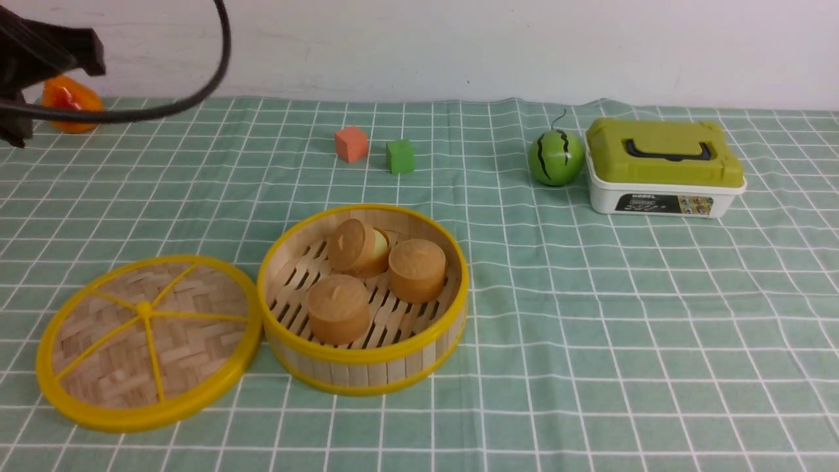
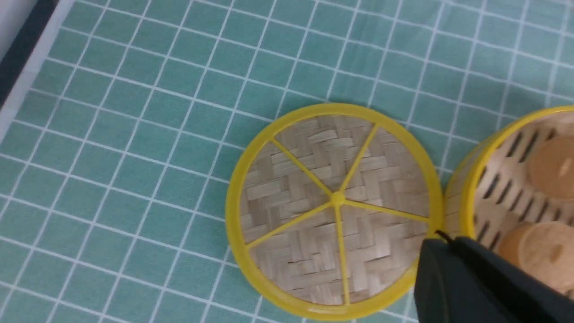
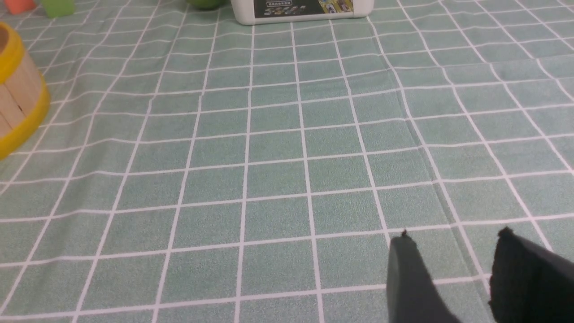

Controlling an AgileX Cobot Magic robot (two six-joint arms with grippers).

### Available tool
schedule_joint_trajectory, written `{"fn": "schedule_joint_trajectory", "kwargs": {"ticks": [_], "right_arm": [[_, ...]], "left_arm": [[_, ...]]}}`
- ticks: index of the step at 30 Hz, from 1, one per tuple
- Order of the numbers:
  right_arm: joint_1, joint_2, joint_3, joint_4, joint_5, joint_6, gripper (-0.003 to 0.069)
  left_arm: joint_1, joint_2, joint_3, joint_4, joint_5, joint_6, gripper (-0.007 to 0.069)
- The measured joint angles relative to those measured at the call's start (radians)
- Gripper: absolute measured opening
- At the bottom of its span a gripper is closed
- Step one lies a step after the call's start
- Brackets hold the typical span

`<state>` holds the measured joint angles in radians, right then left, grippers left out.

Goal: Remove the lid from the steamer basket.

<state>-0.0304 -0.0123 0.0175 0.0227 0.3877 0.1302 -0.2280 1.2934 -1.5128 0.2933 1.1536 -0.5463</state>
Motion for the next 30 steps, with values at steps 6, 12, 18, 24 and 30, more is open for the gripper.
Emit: {"fn": "schedule_joint_trajectory", "kwargs": {"ticks": [6,12,18,24,30], "right_arm": [[0.0,0.0,0.0,0.0,0.0,0.0,0.0241],[0.0,0.0,0.0,0.0,0.0,0.0,0.0241],[0.0,0.0,0.0,0.0,0.0,0.0,0.0241],[0.0,0.0,0.0,0.0,0.0,0.0,0.0241],[0.0,0.0,0.0,0.0,0.0,0.0,0.0241]], "left_arm": [[0.0,-0.22,0.247,-0.182,-0.323,0.065,-0.0013],[0.0,-0.402,0.553,-0.306,-0.473,0.148,-0.0013],[0.0,-0.706,0.674,-0.335,-0.457,0.173,-0.0013],[0.0,-0.981,0.751,-0.351,-0.483,0.18,-0.0013],[0.0,-1.046,0.9,-0.323,-0.649,0.18,-0.0013]]}}
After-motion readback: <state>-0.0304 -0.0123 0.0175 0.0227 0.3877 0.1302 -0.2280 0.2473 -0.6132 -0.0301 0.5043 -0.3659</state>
